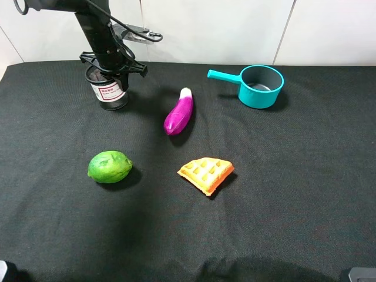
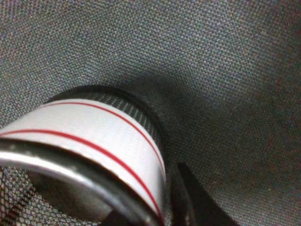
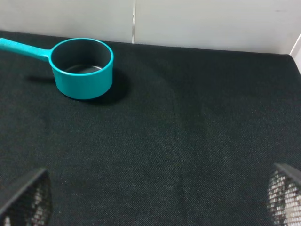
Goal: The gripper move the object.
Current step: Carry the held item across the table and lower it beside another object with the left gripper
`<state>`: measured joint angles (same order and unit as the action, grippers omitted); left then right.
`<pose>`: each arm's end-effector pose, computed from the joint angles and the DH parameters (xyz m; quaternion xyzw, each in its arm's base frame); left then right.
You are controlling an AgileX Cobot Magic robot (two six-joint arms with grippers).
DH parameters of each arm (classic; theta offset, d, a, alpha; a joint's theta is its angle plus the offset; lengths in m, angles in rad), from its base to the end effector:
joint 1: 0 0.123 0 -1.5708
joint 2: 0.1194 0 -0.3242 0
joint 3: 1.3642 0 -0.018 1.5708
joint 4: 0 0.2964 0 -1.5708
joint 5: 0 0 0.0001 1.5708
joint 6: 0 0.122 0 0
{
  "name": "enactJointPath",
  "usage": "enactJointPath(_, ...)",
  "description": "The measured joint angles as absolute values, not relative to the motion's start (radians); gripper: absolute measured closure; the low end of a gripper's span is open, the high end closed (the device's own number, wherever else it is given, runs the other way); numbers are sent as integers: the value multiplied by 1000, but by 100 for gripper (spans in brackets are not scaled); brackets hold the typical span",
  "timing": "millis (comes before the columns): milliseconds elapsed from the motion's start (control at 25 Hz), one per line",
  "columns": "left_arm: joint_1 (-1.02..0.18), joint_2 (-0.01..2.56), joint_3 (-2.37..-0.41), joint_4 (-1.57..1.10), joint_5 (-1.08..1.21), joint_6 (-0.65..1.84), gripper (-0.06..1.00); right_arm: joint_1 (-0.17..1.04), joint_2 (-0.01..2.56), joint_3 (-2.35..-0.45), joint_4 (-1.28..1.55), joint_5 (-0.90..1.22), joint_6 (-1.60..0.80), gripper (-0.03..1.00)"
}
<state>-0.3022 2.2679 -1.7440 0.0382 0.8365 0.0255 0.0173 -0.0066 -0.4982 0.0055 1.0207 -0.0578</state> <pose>0.5244 -0.1598 0.1193 0.1717 0.9738 -0.0047 0.1490 0.0247 0.0010 0.2890 -0.0316 0.8407 -0.0082 0.5405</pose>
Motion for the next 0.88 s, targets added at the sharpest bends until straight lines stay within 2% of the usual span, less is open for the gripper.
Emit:
enactJointPath(400,-304,2273,-1848,46,995,25,83,17,-7,-498,5,1021,-58,27)
enactJointPath(880,-380,2273,-2031,51,1163,25,83,17,-7,-498,8,1021,-58,27)
